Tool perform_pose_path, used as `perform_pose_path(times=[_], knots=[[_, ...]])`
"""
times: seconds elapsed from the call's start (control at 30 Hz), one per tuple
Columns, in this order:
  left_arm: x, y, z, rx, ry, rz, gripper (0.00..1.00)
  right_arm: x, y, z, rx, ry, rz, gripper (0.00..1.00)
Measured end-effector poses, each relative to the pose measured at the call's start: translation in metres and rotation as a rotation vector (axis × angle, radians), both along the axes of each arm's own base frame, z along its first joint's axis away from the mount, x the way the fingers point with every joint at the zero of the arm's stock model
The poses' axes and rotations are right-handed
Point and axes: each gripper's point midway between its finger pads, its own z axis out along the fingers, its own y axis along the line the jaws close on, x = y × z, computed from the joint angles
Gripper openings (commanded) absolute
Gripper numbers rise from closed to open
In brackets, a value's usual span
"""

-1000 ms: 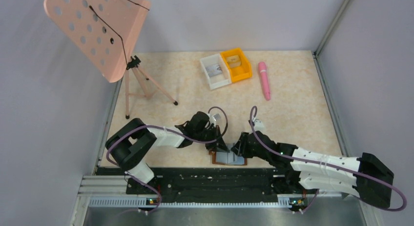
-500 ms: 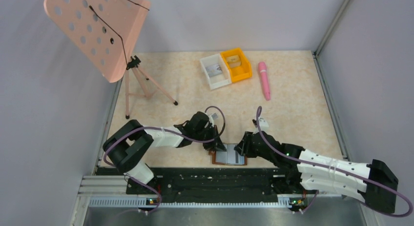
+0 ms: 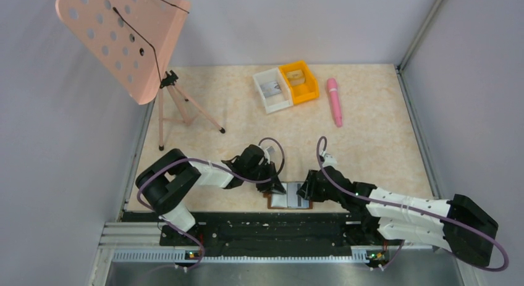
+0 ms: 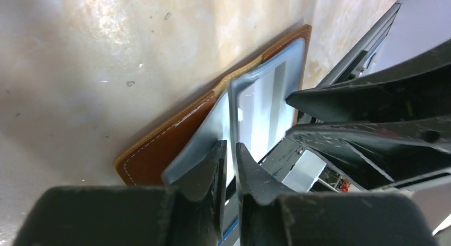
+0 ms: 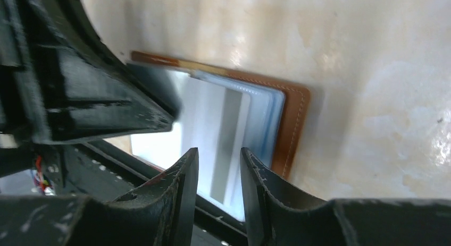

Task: Take the credit cards out of the card holder
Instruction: Remove the credit card from the card holder.

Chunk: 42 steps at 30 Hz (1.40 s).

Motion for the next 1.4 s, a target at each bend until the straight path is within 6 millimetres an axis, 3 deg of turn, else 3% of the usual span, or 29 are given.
perform_pose_path(times=[0.1,0.37,0.57,0.73,1.1,1.4], knots=[[-0.001,0.000,-0.003,-0.009,0.000,0.001,0.24,-0.007,-0.003,-0.013,0.002,0.035,0.001,0.34],[-0.001,-0.005,0.000,-0.056,-0.024,-0.007,0.35,-0.009,0.001,-0.015,0.067,0.048,-0.022,0.32],[-0.003,-0.010,0.002,-0.103,-0.026,-0.015,0.36,-0.010,-0.001,-0.015,0.085,0.053,-0.037,0.32],[-0.005,-0.015,0.002,-0.147,-0.005,-0.019,0.30,-0.010,-0.002,-0.016,0.088,0.057,-0.041,0.31],[-0.009,-0.017,0.001,-0.175,0.028,-0.022,0.01,-0.010,-0.003,-0.016,0.101,0.060,-0.057,0.30],[-0.008,-0.016,0.002,-0.167,0.033,-0.016,0.00,-0.009,-0.005,-0.017,0.109,0.065,-0.071,0.30]])
